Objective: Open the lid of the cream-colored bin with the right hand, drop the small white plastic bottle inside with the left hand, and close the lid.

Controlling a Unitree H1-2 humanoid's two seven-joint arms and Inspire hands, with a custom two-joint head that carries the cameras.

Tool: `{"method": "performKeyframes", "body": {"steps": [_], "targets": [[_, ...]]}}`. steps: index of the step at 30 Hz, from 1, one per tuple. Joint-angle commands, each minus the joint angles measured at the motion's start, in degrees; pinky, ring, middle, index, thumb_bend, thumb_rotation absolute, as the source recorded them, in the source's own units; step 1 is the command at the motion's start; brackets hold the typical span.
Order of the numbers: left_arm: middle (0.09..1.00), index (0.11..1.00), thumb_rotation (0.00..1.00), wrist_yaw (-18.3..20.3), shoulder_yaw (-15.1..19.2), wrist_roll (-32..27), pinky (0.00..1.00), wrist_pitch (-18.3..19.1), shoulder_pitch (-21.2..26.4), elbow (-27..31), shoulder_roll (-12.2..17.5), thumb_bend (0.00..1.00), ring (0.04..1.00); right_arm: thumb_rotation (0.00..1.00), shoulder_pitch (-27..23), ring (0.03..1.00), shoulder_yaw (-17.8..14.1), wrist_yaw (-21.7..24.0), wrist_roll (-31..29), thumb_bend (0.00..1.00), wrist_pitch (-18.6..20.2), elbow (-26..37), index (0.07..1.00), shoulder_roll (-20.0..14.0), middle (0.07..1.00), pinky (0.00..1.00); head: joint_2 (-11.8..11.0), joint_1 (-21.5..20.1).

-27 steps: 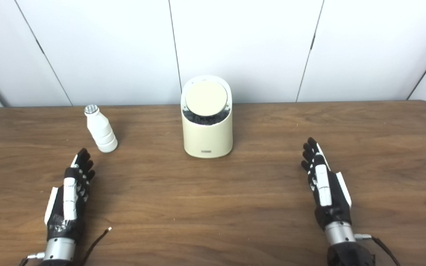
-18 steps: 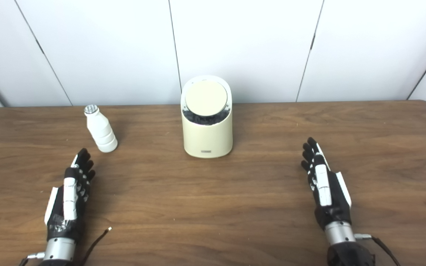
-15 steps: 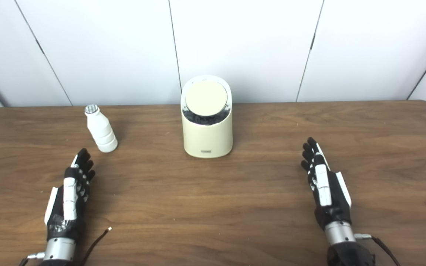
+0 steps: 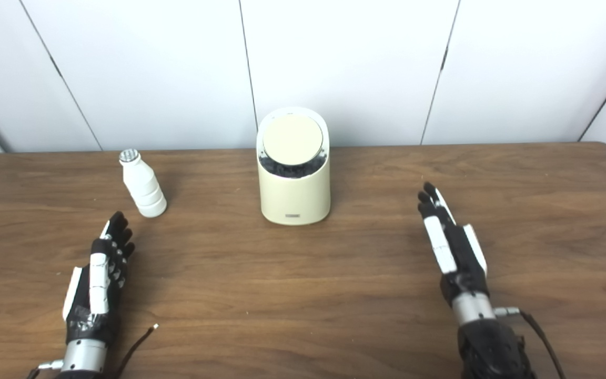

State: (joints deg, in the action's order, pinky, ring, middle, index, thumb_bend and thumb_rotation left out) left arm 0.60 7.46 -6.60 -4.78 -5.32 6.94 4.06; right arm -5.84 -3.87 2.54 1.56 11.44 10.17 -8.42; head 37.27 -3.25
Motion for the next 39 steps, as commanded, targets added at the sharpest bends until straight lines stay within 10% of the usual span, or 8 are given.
{"method": "performKeyframes", "body": {"steps": [1,6,21,39], "targets": [[1.000,1.000,1.00,-0.1,-0.6,0.4,1.00,-1.1,-0.4,-0.5,-0.8,0.56,1.000,0.85,-4.1,0.946,0.9,0.5,1.4,0.64,-0.2,3.0,0.953,-1.2,0.957,0.99,0.0,-0.1],[1.000,1.000,1.00,0.2,-0.8,0.3,1.00,-1.6,-0.4,-1.1,-0.7,0.57,1.000,0.69,-11.2,0.915,3.3,0.7,2.7,0.65,2.0,2.7,0.942,-0.5,0.939,0.85,-0.3,0.1],[1.000,1.000,1.00,0.0,-1.5,1.5,1.00,-1.1,-0.6,-0.6,-1.2,0.59,1.000,0.49,-26.3,0.943,12.5,2.0,16.1,0.78,5.8,-3.5,0.949,-1.8,0.940,0.89,-0.3,0.8],[1.000,0.993,1.00,-0.6,-2.1,2.7,1.00,-2.1,-0.7,-1.2,-2.1,0.59,1.000,0.49,-36.6,0.909,15.9,2.5,22.8,0.88,3.8,-15.6,0.949,-3.0,0.933,0.83,0.0,1.5]]}}
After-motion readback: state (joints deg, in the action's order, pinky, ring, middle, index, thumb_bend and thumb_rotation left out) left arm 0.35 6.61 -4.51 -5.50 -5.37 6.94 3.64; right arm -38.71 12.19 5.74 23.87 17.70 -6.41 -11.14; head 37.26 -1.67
